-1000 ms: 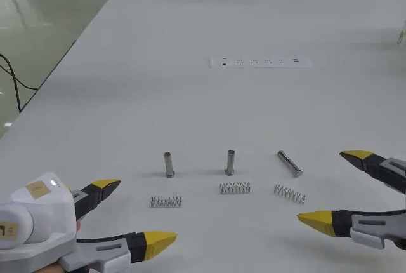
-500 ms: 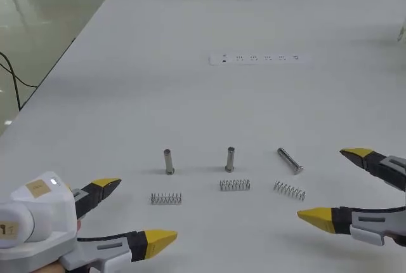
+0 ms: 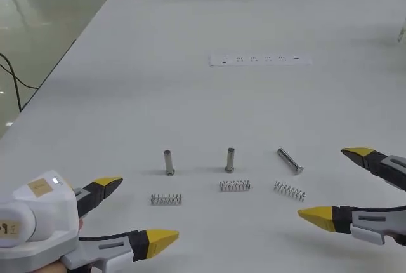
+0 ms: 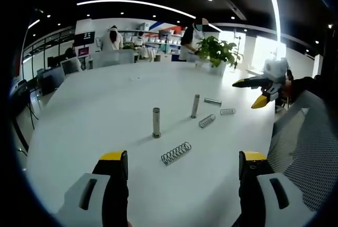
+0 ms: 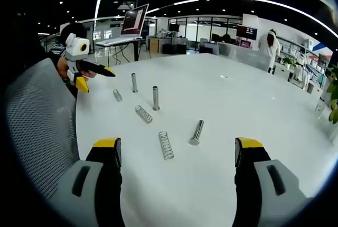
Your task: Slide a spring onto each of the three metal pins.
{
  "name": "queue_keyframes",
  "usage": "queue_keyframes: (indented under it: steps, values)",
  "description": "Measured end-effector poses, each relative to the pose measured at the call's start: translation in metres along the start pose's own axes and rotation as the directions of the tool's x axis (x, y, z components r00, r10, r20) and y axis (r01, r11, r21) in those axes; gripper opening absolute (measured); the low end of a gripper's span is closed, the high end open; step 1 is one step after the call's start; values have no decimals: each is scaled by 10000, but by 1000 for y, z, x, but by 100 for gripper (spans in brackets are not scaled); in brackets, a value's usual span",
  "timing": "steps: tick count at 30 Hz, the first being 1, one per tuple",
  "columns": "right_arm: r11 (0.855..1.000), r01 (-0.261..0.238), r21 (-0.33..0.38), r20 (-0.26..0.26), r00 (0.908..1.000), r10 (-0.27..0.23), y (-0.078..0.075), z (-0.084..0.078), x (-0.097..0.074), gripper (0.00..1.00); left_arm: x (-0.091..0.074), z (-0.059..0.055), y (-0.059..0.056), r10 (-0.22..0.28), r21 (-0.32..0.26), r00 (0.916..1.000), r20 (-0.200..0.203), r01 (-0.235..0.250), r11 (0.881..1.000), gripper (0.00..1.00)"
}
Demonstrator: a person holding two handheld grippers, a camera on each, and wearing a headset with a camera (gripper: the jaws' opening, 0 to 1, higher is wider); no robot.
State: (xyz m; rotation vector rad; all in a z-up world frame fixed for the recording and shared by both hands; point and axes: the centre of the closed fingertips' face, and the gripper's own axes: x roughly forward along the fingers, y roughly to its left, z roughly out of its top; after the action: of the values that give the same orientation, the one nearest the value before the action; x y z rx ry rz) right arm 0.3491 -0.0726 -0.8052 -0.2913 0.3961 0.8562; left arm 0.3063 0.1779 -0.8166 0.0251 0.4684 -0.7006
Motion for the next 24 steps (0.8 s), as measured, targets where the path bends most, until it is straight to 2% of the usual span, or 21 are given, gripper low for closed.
queue_keyframes:
  steps: [19,24]
  values:
    - [9999,146,73,40,9999,-146,-7,2,-2,89,-1,3,-1,65,14,9999,82,-65,10000,85]
    - [9999,133,-38,0,9999,-133,-10,8,-2,89,-1,4,-1,61,19,9999,135,-62,10000,85]
